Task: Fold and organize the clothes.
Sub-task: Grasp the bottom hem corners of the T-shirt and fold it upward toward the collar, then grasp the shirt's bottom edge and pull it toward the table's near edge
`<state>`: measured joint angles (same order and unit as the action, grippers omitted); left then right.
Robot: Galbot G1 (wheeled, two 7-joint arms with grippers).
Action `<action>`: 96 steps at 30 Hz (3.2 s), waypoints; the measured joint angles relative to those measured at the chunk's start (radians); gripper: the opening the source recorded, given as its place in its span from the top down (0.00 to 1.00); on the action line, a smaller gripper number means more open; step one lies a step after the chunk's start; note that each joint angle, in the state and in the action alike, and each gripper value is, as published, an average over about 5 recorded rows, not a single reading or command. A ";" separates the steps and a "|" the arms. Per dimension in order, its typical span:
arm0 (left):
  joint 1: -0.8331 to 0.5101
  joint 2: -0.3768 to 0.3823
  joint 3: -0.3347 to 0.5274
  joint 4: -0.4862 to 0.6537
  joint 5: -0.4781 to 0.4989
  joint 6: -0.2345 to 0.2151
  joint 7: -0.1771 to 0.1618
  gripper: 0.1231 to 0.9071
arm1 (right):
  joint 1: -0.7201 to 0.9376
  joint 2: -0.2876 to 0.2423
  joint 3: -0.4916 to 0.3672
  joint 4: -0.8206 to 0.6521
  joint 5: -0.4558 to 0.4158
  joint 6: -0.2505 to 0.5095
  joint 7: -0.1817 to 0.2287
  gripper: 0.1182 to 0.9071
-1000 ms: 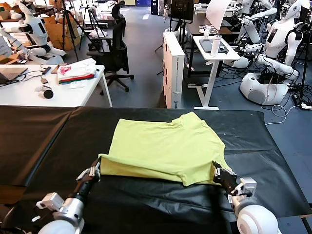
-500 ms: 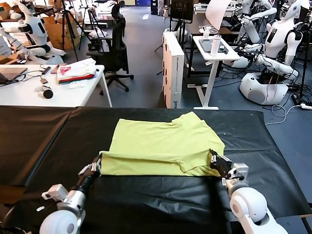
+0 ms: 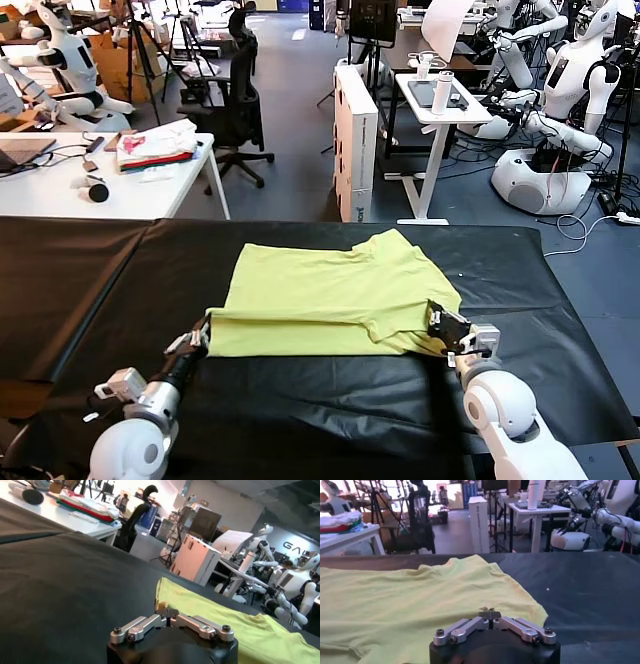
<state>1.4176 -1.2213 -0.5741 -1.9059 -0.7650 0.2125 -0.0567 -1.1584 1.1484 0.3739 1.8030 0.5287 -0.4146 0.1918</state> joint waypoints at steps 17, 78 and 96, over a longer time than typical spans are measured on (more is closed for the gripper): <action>0.032 0.018 -0.020 -0.033 0.024 0.058 -0.014 0.04 | -0.267 -0.114 0.140 0.294 -0.021 -0.092 -0.054 0.00; 0.405 0.057 -0.091 -0.231 0.202 0.024 -0.013 0.97 | -0.623 -0.231 0.307 0.505 0.214 -0.255 0.013 0.97; 0.489 0.075 -0.163 -0.277 0.206 0.095 -0.053 0.41 | -0.675 -0.248 0.338 0.589 0.213 -0.321 -0.024 0.10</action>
<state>1.9069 -1.1458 -0.7375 -2.1829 -0.5589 0.3073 -0.1095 -1.8336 0.9001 0.7119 2.3917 0.7418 -0.7358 0.1674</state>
